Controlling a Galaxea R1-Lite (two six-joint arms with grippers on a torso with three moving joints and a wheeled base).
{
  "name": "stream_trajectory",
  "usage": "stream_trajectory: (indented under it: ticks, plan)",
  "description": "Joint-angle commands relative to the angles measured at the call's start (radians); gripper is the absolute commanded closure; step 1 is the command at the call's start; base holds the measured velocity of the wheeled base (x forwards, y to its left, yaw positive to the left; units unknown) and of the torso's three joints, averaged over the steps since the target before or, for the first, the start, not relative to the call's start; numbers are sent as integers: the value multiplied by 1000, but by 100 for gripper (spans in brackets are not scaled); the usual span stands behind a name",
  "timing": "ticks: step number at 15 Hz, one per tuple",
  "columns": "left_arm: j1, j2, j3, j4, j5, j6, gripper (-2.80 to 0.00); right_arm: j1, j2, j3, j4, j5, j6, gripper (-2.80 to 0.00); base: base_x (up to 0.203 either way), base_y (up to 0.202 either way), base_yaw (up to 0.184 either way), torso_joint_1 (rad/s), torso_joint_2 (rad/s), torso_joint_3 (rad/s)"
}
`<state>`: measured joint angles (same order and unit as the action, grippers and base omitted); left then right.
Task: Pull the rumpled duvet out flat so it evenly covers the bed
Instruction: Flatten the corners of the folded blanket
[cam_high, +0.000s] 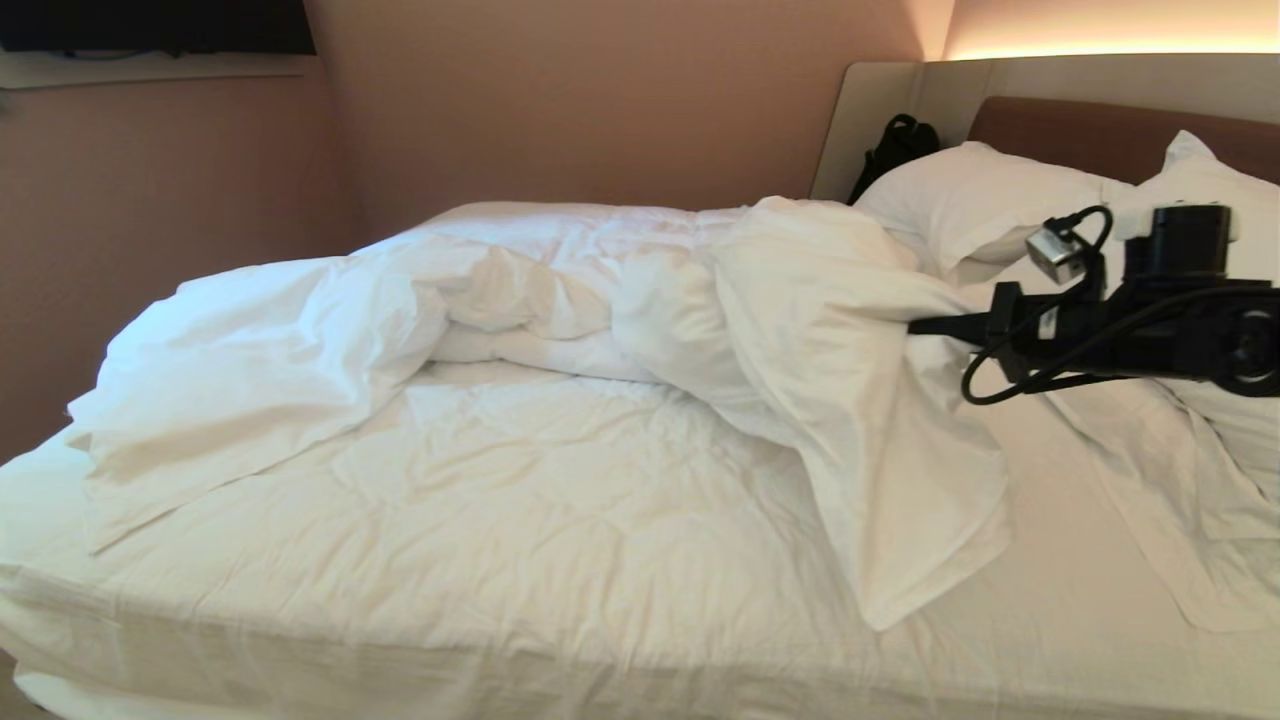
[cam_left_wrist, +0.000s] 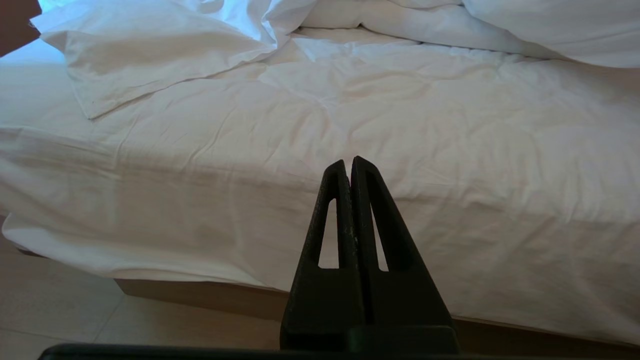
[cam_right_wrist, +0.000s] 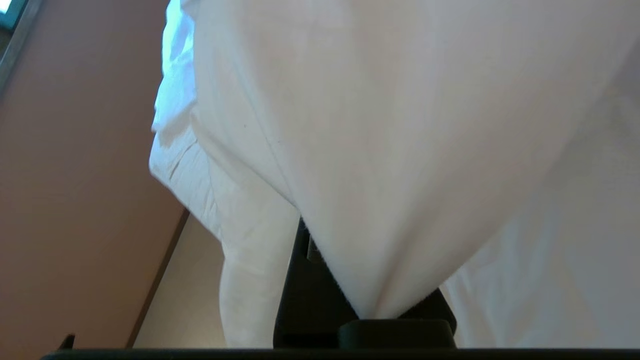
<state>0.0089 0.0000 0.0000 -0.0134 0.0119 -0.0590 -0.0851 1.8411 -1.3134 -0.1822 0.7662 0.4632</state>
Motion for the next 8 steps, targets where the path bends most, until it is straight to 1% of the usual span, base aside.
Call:
stream_trajectory:
  ticks: [1, 3, 5, 8]
  plan:
    - [0, 2, 0, 0, 0, -1, 0, -89, -180, 4, 219, -28, 3, 0, 0, 0, 0, 0, 0, 0]
    - [0, 2, 0, 0, 0, -1, 0, -176, -272, 3, 261, -30, 4, 0, 0, 0, 0, 0, 0, 0]
    - [0, 2, 0, 0, 0, -1, 0, -273, -359, -2, 276, -30, 8, 0, 0, 0, 0, 0, 0, 0]
    - [0, 2, 0, 0, 0, -1, 0, -399, -438, -32, 281, -30, 50, 0, 0, 0, 0, 0, 0, 0]
